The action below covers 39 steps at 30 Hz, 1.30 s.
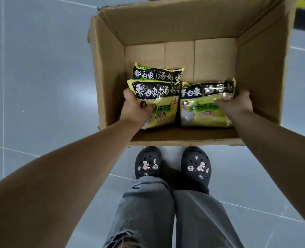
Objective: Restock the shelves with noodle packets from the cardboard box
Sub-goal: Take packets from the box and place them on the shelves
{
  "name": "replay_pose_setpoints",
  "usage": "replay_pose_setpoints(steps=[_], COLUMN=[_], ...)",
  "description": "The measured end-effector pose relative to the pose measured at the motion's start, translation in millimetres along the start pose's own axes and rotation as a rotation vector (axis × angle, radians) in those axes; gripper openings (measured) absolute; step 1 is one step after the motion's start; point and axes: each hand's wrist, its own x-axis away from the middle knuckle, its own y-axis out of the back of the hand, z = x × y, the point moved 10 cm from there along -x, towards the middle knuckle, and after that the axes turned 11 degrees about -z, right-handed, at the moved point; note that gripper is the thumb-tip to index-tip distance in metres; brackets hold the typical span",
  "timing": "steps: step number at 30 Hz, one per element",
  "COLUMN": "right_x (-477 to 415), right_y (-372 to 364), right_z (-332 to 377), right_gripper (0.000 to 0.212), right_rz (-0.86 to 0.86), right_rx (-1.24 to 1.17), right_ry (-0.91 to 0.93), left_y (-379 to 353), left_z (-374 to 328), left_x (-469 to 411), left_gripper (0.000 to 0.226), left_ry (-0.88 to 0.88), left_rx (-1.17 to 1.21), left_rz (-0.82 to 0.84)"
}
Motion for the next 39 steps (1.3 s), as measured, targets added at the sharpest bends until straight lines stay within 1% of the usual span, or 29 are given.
replay_pose_setpoints(steps=[2,4,7,8,12,15,16,19,21,25,28,31,33,34,36,39], right_x=[11,29,67,83,144,198,217,268,298,347,370,378,375,376,377,367], right_y=[1,10,51,71,174,260,291,387,445,544,602,651,685,705,749,810], right_z=[4,13,34,41,53,63,63,53,41,14,-2,-29,-47,-54,-71,-96], right_gripper=[0.057,0.050,0.025,0.022,0.022,0.028,0.030,0.029,0.030,0.031,0.032,0.022,0.033,0.036,0.032,0.027], right_rz=[0.046,0.065,0.007,-0.020,-0.140,-0.174,-0.203,-0.330,-0.404,-0.552,-0.622,-0.674,-0.688,-0.707,-0.754,-0.772], right_rx=[-0.025,-0.049,-0.102,-0.128,-0.248,-0.349,-0.415,-0.626,-0.737,-0.986,-1.113,-1.193,-1.241,-1.264,-1.292,-1.288], right_ry=[0.030,0.077,0.151,0.161,0.125,0.138,0.135,0.073,0.037,-0.020,-0.008,0.004,0.016,0.037,0.096,0.165], left_y=[6,16,46,61,126,180,196,244,271,308,321,314,302,292,268,228], left_z=[-6,-16,-48,-60,-119,-185,-208,-265,-307,-389,-441,-489,-518,-530,-553,-583], left_x=[8,22,53,64,126,188,210,268,306,397,457,508,541,557,586,633], left_gripper=[0.053,0.055,0.050,0.048,0.048,0.051,0.051,0.051,0.057,0.041,0.039,0.038,0.041,0.043,0.045,0.042], left_ry=[-0.014,-0.010,-0.034,-0.030,-0.022,-0.108,-0.144,-0.205,-0.275,-0.371,-0.471,-0.563,-0.616,-0.635,-0.663,-0.704], left_rx=[0.013,0.027,0.032,0.035,0.110,0.149,0.156,0.182,0.188,0.351,0.399,0.436,0.451,0.446,0.454,0.508], left_rz=[-0.024,-0.040,-0.060,-0.069,-0.082,-0.045,-0.028,-0.003,0.026,0.141,0.186,0.213,0.242,0.254,0.285,0.304])
